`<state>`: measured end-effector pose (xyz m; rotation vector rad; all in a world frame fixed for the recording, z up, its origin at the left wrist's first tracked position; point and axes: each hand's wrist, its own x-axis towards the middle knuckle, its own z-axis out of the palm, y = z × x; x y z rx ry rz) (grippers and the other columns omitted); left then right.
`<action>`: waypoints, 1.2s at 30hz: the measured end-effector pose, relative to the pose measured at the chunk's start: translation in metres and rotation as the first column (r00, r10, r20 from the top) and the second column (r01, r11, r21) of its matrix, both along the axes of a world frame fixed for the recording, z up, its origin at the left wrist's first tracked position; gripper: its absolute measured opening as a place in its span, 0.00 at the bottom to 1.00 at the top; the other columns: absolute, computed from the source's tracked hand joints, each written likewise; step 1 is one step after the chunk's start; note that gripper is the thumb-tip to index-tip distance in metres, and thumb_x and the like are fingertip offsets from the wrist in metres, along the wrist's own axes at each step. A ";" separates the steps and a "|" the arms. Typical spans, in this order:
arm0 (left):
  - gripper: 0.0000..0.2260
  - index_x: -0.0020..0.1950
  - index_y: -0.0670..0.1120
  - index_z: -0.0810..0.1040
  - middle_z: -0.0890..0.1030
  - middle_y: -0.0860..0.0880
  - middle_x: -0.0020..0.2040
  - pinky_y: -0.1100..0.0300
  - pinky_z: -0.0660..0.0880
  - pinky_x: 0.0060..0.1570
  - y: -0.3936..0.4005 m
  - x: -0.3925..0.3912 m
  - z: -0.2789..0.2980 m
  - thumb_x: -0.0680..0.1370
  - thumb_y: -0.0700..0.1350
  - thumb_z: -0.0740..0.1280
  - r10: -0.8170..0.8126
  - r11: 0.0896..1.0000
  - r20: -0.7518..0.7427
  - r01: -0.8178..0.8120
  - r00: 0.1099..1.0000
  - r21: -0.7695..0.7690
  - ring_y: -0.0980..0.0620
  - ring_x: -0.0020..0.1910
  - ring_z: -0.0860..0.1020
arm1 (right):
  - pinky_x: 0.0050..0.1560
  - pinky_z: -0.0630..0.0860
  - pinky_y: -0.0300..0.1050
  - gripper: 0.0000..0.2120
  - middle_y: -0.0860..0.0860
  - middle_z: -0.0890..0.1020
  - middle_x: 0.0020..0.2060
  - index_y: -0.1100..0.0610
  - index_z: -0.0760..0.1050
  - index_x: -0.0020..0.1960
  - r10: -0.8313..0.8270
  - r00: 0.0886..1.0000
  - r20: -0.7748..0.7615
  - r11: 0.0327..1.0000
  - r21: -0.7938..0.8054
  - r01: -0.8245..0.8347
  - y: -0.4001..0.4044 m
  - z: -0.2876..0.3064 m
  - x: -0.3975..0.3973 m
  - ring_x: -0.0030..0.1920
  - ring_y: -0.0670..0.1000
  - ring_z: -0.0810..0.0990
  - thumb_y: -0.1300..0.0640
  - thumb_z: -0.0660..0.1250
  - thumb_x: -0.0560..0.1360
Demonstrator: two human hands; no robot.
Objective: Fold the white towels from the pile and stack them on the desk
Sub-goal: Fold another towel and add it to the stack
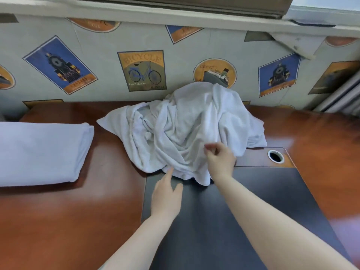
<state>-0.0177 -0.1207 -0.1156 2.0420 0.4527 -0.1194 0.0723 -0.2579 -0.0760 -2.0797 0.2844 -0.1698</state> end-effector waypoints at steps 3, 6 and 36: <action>0.19 0.71 0.55 0.70 0.74 0.54 0.68 0.59 0.67 0.61 -0.017 -0.012 0.001 0.80 0.44 0.62 0.114 0.989 -0.002 -0.114 0.993 -0.092 0.54 0.66 0.71 | 0.38 0.69 0.29 0.12 0.42 0.81 0.33 0.42 0.79 0.38 0.009 0.994 -0.108 1.000 0.001 -0.009 -0.041 -0.022 -0.066 0.37 0.41 0.78 0.60 0.70 0.73; 0.17 0.68 0.53 0.71 0.73 0.54 0.68 0.61 0.67 0.61 -0.037 -0.012 0.004 0.79 0.48 0.65 0.074 0.978 0.007 -0.072 0.997 -0.196 0.57 0.65 0.71 | 0.36 0.67 0.27 0.14 0.39 0.81 0.31 0.39 0.77 0.34 0.113 0.951 -0.289 0.971 -0.172 -0.167 -0.061 -0.042 -0.125 0.35 0.40 0.78 0.57 0.71 0.71; 0.26 0.68 0.44 0.73 0.80 0.46 0.59 0.56 0.72 0.64 -0.117 -0.098 0.088 0.70 0.48 0.65 -0.440 0.558 0.025 0.296 0.897 -0.775 0.48 0.62 0.78 | 0.28 0.77 0.42 0.12 0.55 0.81 0.35 0.63 0.78 0.52 0.376 0.784 -0.495 0.747 0.662 0.060 -0.094 0.057 -0.102 0.32 0.53 0.81 0.59 0.72 0.71</action>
